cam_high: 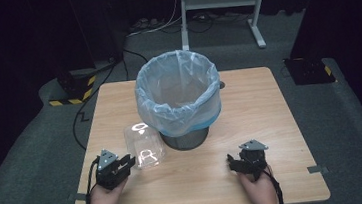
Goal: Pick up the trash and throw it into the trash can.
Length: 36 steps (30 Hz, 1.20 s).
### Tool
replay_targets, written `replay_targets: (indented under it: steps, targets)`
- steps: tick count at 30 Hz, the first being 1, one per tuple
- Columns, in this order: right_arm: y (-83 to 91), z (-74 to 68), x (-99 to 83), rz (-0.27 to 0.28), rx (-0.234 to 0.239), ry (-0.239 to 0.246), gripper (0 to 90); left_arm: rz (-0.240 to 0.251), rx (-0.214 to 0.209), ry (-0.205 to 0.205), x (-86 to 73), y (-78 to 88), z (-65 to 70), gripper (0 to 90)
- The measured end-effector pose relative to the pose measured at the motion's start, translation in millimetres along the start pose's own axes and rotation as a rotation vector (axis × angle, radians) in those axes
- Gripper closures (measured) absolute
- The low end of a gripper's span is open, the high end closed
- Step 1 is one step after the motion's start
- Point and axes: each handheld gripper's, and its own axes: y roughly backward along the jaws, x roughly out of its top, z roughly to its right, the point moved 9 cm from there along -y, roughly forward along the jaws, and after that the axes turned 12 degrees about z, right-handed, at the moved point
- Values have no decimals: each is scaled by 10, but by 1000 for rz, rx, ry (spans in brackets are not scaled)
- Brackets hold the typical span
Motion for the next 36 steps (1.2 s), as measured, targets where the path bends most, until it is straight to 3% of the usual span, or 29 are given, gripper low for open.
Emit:
replay_targets:
  steps: [2,4,5,7,8,12,13,14,15,16,18,20,21,23,25,28,32,36]
  targets:
    - [62,-72,17,30,11,67,439,3,15,-11,-4,13,-12,655]
    - [121,-218,74,64,59,41,496,54,44,-9,1,83,-56,652]
    - [121,-218,74,64,59,41,496,54,44,-9,1,83,-56,662]
    - [140,-392,164,88,106,34,529,85,71,-6,-12,140,-113,688]
    - [140,-581,278,117,157,47,597,91,95,2,-53,170,-184,732]
    - [115,-1037,528,178,247,70,728,54,131,37,-189,108,-336,757]
    - [97,-1174,594,198,260,67,745,48,127,52,-215,74,-354,757]
    - [97,-1174,594,198,260,67,745,48,127,52,-215,74,-354,756]
    - [46,-1433,713,230,300,84,760,49,124,64,-229,38,-361,755]
    - [13,-1558,766,242,316,70,760,45,121,66,-234,-12,-357,752]
    - [-35,-1751,869,273,339,72,751,53,114,55,-217,-42,-326,745]
    - [-60,-1832,912,289,345,72,743,55,112,47,-211,-52,-307,741]
    - [-122,-1962,962,294,361,62,704,54,107,31,-211,-72,-276,734]
    - [-161,-2013,975,290,367,52,678,51,103,26,-215,-79,-264,726]
    - [-268,-2114,984,276,388,13,581,51,98,27,-232,-95,-247,718]
    - [-397,-2144,938,246,402,-28,498,49,84,22,-250,-110,-217,709]
    - [-447,-2178,927,219,465,-113,484,41,66,5,-268,-126,-159,697]
    - [-422,-2204,915,199,474,-134,484,40,63,-1,-279,-80,-103,711]
